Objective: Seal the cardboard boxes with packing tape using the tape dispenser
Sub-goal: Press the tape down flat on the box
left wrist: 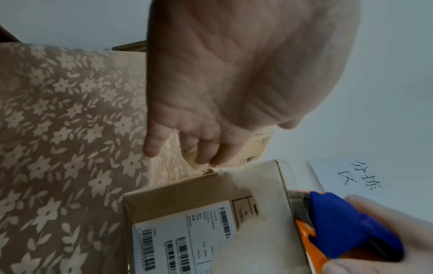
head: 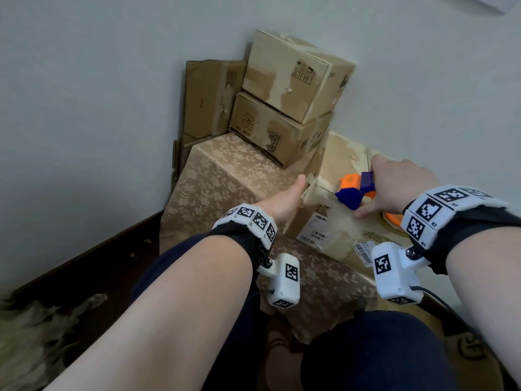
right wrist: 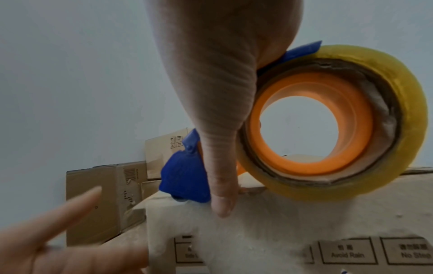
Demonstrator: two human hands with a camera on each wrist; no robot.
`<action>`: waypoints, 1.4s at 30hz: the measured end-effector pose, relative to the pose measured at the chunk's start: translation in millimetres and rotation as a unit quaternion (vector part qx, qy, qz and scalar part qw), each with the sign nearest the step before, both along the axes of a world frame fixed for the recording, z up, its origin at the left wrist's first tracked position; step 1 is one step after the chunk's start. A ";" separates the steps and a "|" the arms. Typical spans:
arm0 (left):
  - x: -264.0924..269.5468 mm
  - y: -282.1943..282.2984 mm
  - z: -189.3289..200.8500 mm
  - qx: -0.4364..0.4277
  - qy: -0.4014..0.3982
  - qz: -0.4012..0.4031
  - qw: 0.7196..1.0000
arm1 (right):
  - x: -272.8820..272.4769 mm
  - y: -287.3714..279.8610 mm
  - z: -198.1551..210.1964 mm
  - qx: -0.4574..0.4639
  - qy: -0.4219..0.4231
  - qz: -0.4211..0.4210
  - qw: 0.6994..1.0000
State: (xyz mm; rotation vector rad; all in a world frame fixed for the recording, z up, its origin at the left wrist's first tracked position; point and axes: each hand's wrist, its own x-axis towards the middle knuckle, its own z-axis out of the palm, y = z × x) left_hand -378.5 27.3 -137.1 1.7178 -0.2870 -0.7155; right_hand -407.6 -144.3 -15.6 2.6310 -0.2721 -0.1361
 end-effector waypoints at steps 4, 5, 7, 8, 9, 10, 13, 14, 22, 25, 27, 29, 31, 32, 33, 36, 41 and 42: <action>-7.4 -14.0 9.1 -0.147 0.026 0.017 0.989 | -2.1 -1.3 -0.6 -0.001 -0.004 0.009 1.000; -8.2 -16.2 10.4 -0.156 0.027 0.009 0.987 | -2.4 -1.8 -1.0 -0.002 -0.005 0.010 1.000; -3.8 -17.7 6.0 -0.150 0.030 -0.002 0.988 | -2.1 -2.0 -1.7 -0.006 -0.004 0.015 1.000; -3.4 -17.8 5.4 -0.140 0.031 -0.011 0.990 | -2.3 -2.7 -1.7 -0.007 -0.002 0.016 1.000; -2.6 -17.4 3.6 -0.129 0.032 -0.016 0.991 | -2.1 -2.9 -1.7 -0.008 0.000 0.018 1.000; -3.2 -17.3 3.4 -0.123 0.034 -0.015 0.992 | -2.2 -3.5 -1.7 -0.008 0.000 0.022 1.000; -6.8 -15.1 8.9 -0.102 0.019 -0.015 0.995 | -2.6 -4.7 -0.2 0.000 -0.003 0.034 0.999; -7.1 -15.0 10.0 -0.084 -0.004 -0.013 0.996 | -2.7 -4.8 0.3 -0.001 -0.003 0.040 0.999; 6.8 -31.8 28.2 0.206 -0.298 0.034 0.931 | -6.0 -19.3 10.3 0.115 -0.029 0.106 0.987; 14.4 -41.4 36.1 0.292 -0.412 -0.005 0.863 | -8.7 -28.9 17.9 0.212 -0.061 0.130 0.967; 21.0 -47.5 39.8 0.320 -0.457 -0.025 0.830 | -9.7 -40.0 19.8 0.237 -0.098 0.138 0.957; 30.0 -49.5 40.0 0.348 -0.458 -0.026 0.818 | -10.2 -53.9 18.2 0.261 -0.142 0.130 0.946; 38.5 -47.9 39.8 0.365 -0.447 -0.016 0.816 | -11.6 -64.3 15.5 0.309 -0.162 0.104 0.931; 43.4 -46.8 39.0 0.369 -0.446 -0.010 0.816 | -11.9 -67.4 13.7 0.335 -0.164 0.088 0.924; 47.3 -46.1 39.0 0.374 -0.445 -0.007 0.814 | -12.5 -69.2 12.7 0.360 -0.163 0.073 0.916; 59.9 -47.4 39.5 0.393 -0.443 0.003 0.806 | -7.1 -73.4 9.6 0.421 -0.153 0.054 0.892; 73.2 -51.1 46.8 0.417 -0.444 0.007 0.793 | 12.7 -86.1 2.1 0.520 -0.124 -0.005 0.845; 77.1 -52.1 47.9 0.424 -0.440 0.008 0.792 | 17.1 -88.2 0.4 0.540 -0.116 -0.018 0.834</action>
